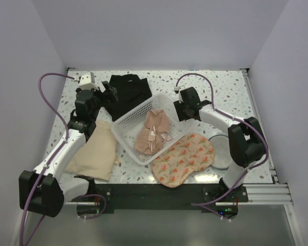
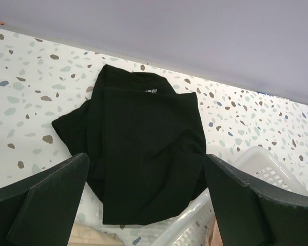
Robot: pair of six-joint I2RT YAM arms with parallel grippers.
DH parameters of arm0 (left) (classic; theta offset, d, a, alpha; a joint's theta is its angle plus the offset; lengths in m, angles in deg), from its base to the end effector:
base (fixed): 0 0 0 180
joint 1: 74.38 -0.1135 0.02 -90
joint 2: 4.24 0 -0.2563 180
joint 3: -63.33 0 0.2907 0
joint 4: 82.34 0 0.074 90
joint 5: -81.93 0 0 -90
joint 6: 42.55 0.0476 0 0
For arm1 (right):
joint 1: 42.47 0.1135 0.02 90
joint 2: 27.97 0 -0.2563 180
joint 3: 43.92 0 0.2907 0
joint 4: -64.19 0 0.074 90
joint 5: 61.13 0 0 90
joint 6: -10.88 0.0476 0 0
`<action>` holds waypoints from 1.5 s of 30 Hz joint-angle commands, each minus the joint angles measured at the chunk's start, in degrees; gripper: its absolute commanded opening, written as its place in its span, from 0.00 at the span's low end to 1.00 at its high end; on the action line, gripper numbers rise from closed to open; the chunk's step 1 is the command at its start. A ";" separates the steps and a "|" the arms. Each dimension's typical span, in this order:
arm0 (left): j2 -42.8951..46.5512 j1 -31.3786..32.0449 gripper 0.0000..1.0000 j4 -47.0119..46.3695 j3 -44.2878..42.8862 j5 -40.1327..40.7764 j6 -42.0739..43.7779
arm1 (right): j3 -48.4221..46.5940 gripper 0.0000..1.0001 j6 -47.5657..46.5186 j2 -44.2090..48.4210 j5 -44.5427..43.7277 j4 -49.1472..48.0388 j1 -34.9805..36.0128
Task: Unzip the laundry bag and remove the bra
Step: Move the bin to the center of the board.
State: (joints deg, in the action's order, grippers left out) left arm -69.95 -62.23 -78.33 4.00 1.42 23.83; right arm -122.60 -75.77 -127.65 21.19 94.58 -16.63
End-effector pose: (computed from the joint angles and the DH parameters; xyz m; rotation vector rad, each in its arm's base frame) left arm 0.3169 -0.0602 0.2930 -0.2963 1.7347 -0.3106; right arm 0.3719 0.1730 0.1673 -0.4224 2.4208 0.0573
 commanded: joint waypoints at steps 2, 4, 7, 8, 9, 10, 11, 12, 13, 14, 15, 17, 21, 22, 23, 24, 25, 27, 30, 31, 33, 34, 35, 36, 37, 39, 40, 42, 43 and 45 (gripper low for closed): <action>-0.03 0.16 1.00 -0.62 -1.98 0.79 -0.90 | 0.75 0.40 1.04 2.12 -6.46 -2.84 -0.36; -0.20 0.16 1.00 -0.71 -2.06 0.79 -0.82 | 0.93 0.33 1.13 2.21 -7.69 -2.40 -0.62; -0.29 0.16 1.00 -0.71 -2.06 0.79 -0.82 | 1.46 0.28 1.21 2.73 -9.89 -2.22 -1.24; -0.38 0.16 1.00 -0.71 -2.06 0.79 -0.82 | 1.72 0.28 1.30 3.08 -11.64 -2.31 -1.41; -0.38 0.25 1.00 -0.80 -1.98 0.79 -0.82 | 2.42 0.27 1.22 3.96 -12.52 -2.66 -1.76; -0.47 0.25 1.00 -0.89 -2.06 0.87 -0.82 | 2.86 0.27 0.52 4.31 -13.58 -3.62 -1.85; -0.64 0.16 1.00 -0.89 -2.06 0.79 -0.90 | 3.30 0.27 0.16 4.93 -14.89 -4.24 -2.03; -0.73 0.16 1.00 -0.89 -1.98 0.70 -0.91 | 4.00 0.27 -0.19 5.45 -16.56 -4.68 -2.55; -0.91 0.16 1.00 -0.97 -2.06 0.52 -0.99 | 4.27 0.26 -0.97 6.33 -17.53 -5.38 -2.82; -0.91 0.16 1.00 -1.06 -2.15 0.35 -0.91 | 4.62 0.26 -1.59 6.77 -18.50 -5.91 -3.08; -1.08 0.16 1.00 -1.06 -2.24 0.35 -0.99 | 5.49 0.26 -2.12 7.21 -20.42 -6.69 -3.95; -1.43 0.16 1.00 -1.06 -2.24 0.26 -1.08 | 5.68 0.26 -3.00 8.01 -21.14 -7.41 -5.18; -1.87 0.16 1.00 -1.24 -2.24 0.17 -1.17 | 6.29 0.22 -5.20 8.80 -22.37 -8.55 -8.61; -1.96 0.16 1.00 -1.15 -2.24 0.08 -1.17 | 6.38 0.22 -5.37 8.97 -22.98 -9.07 -9.14; -1.96 0.16 1.00 -1.15 -2.24 0.08 -1.26 | 6.47 0.22 -5.64 9.15 -23.08 -9.25 -9.58; -1.96 0.16 1.00 -1.15 -2.15 0.08 -1.26 | 6.56 0.22 -5.90 9.15 -23.34 -9.51 -10.54; -2.05 0.16 1.00 -1.33 -2.06 0.17 -1.17 | 6.56 0.22 -6.16 9.15 -23.95 -9.86 -10.90; -1.96 0.16 1.00 -1.33 -2.06 0.08 -1.34 | 6.38 0.20 -6.52 8.98 -24.22 -10.04 -12.39; -2.14 0.16 1.00 -1.33 -2.06 0.26 -1.34 | 6.12 0.19 -6.61 8.62 -24.75 -10.04 -14.41; -2.23 0.16 1.00 -1.33 -2.06 0.17 -1.26 | 6.03 0.19 -6.35 8.62 -24.66 -10.04 -14.86; -2.31 0.16 1.00 -1.41 -1.98 0.26 -1.26 | 5.86 0.19 -5.99 8.54 -24.66 -9.96 -16.00; -2.40 0.16 1.00 -1.42 -1.98 0.26 -1.34 | 5.77 0.19 -5.99 8.27 -24.66 -9.87 -16.35; -2.49 0.16 1.00 -1.42 -1.98 0.35 -1.34 | 5.33 0.19 -5.90 8.10 -24.66 -9.78 -16.88; -2.58 0.16 1.00 -1.42 -2.06 0.35 -1.43 | 4.98 0.19 -5.82 7.31 -24.49 -9.34 -17.32; -2.84 0.16 1.00 -1.42 -1.98 0.26 -1.43 | 4.54 0.19 -5.82 6.78 -24.22 -9.08 -17.67; -3.02 0.16 1.00 -1.50 -2.15 0.35 -1.52 | 3.57 0.19 -5.99 5.38 -23.26 -9.25 -18.72; -3.19 0.16 1.00 -1.50 -2.33 0.35 -1.52 | 3.31 0.19 -6.34 4.94 -22.12 -9.60 -19.25; -3.54 0.16 1.00 -1.07 -3.11 0.61 -1.35 | 2.69 0.19 -7.39 3.62 -18.36 -11.52 -21.18; -4.07 0.16 1.00 -0.89 -3.47 0.78 -1.17 | 2.08 0.19 -7.57 1.87 -16.16 -11.62 -21.97; -4.68 0.16 1.00 -0.28 -4.87 1.49 -1.08 | -0.47 0.19 -8.27 0.11 -12.46 -11.89 -24.26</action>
State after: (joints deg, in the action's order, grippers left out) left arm -73.73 -62.23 -78.24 3.52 1.64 22.96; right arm -119.21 -77.03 -123.30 8.32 84.44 -37.15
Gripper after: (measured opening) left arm 0.997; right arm 0.338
